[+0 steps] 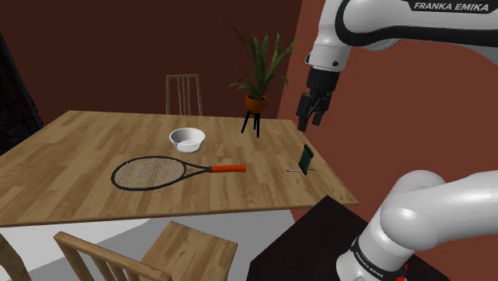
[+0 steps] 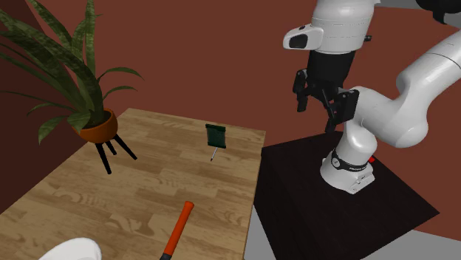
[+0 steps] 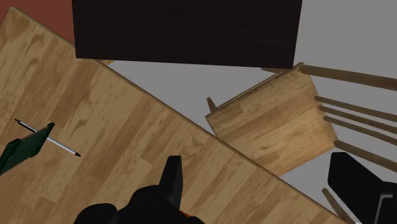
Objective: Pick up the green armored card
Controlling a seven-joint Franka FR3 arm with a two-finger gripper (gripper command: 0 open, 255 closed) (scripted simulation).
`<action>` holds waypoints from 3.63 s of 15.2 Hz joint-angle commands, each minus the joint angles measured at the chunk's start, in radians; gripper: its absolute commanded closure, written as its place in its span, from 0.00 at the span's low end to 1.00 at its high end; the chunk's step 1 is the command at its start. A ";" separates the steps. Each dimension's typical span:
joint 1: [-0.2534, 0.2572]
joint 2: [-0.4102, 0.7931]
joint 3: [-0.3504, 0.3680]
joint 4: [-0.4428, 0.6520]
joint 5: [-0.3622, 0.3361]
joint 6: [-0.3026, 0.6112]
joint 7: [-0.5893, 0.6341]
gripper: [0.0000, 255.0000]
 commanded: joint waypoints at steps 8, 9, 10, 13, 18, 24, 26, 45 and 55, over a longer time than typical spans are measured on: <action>-0.085 -0.012 -0.057 -0.185 -0.070 0.271 -0.012 0.00; -0.098 -0.008 -0.066 -0.207 -0.080 0.312 -0.013 0.00; -0.111 -0.002 -0.075 -0.228 -0.090 0.354 -0.015 0.00; -0.152 0.026 -0.105 -0.285 -0.118 0.483 -0.018 0.00; -0.222 0.110 -0.159 -0.354 -0.161 0.710 -0.025 0.00; -0.293 0.270 -0.234 -0.388 -0.192 0.997 -0.040 0.00; -0.309 0.336 -0.263 -0.388 -0.192 1.093 -0.050 0.00; -0.117 0.937 -0.478 -0.102 1.247 1.509 -1.252 0.00; -0.124 0.947 -0.470 -0.094 1.282 1.508 -1.284 1.00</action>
